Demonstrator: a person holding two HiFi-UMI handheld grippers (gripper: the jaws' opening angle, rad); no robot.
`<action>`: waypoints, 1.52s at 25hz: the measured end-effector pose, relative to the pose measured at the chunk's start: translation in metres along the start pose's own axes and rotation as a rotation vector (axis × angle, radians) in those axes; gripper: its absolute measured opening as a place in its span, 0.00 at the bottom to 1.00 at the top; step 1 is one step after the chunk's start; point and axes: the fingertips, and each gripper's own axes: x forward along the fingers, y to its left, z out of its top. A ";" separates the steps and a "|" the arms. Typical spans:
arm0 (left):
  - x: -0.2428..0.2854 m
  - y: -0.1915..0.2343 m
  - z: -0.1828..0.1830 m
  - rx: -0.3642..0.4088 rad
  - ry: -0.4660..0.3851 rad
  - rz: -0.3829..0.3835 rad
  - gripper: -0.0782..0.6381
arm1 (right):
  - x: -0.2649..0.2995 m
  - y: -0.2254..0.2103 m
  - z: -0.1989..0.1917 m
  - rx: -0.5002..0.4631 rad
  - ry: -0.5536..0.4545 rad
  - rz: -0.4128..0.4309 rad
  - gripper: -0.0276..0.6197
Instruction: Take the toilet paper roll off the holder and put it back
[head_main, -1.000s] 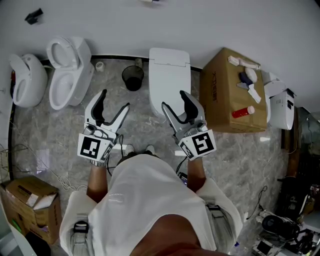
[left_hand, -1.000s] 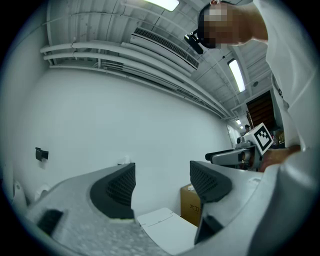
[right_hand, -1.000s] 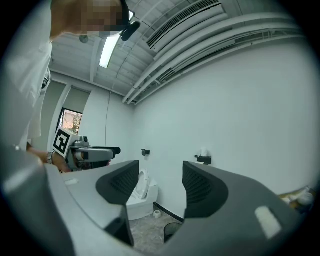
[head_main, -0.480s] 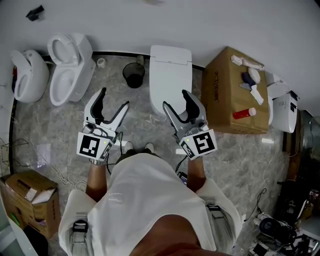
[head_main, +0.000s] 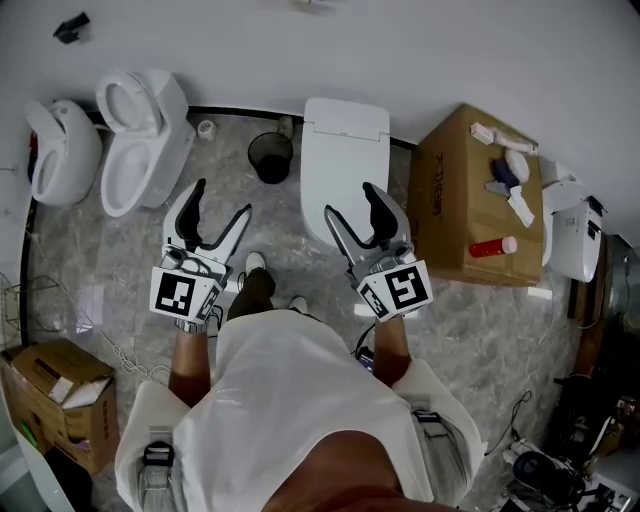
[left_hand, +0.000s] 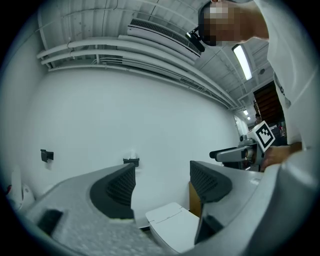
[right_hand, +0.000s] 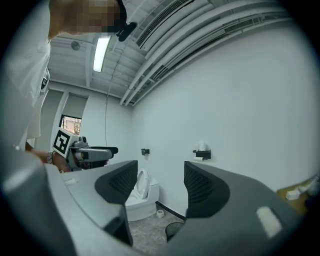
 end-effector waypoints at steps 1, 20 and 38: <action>0.007 0.010 -0.002 -0.001 -0.002 0.002 0.57 | 0.011 -0.003 -0.002 -0.002 0.005 0.003 0.49; 0.282 0.306 -0.010 -0.055 -0.051 -0.169 0.62 | 0.351 -0.145 0.016 -0.040 0.059 -0.162 0.55; 0.419 0.344 -0.030 -0.069 0.006 -0.118 0.62 | 0.449 -0.285 0.007 -0.048 0.106 -0.136 0.55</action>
